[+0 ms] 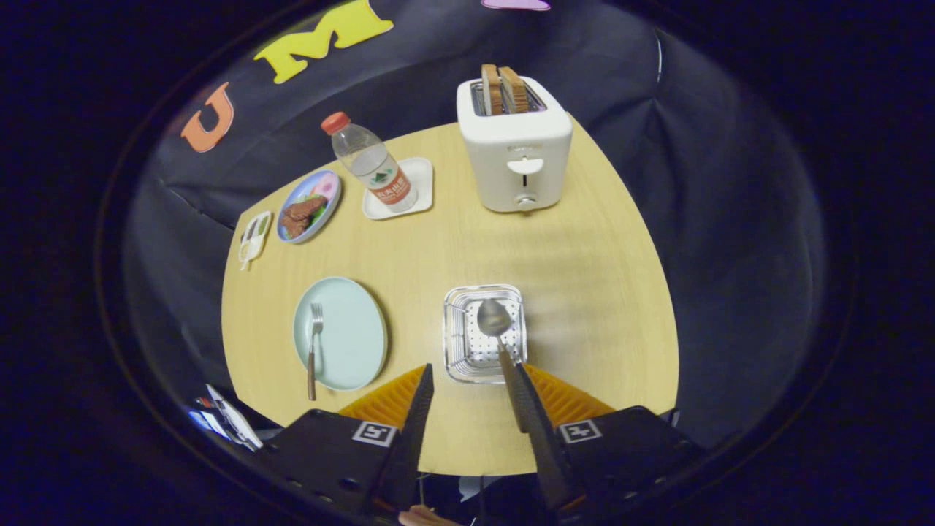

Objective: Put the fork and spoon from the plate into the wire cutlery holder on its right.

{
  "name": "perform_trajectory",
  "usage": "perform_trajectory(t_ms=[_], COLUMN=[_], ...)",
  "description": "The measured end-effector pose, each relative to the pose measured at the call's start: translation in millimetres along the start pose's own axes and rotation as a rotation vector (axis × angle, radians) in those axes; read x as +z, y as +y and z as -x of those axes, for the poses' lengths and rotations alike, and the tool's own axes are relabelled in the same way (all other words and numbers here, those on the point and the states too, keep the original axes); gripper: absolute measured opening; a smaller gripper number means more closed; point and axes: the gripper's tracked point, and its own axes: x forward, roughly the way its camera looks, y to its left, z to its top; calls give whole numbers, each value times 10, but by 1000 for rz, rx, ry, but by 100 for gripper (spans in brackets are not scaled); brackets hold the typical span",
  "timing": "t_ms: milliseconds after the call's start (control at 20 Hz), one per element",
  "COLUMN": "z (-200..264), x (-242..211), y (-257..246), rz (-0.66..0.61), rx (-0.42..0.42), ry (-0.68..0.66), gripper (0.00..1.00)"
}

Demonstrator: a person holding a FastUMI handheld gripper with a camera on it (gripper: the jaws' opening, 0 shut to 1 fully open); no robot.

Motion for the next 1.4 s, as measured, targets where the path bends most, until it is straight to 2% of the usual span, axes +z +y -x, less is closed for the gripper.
perform_trajectory(t_ms=[150,450,900,1400], z=[-5,-82,-421,-884], x=[-35,-223,-760,-1075], y=[150,569,1232,2013], rz=[43,99,180,161], rx=[19,29,34,-14], ry=[-56,-97,18,86], gripper=[97,97,97,97])
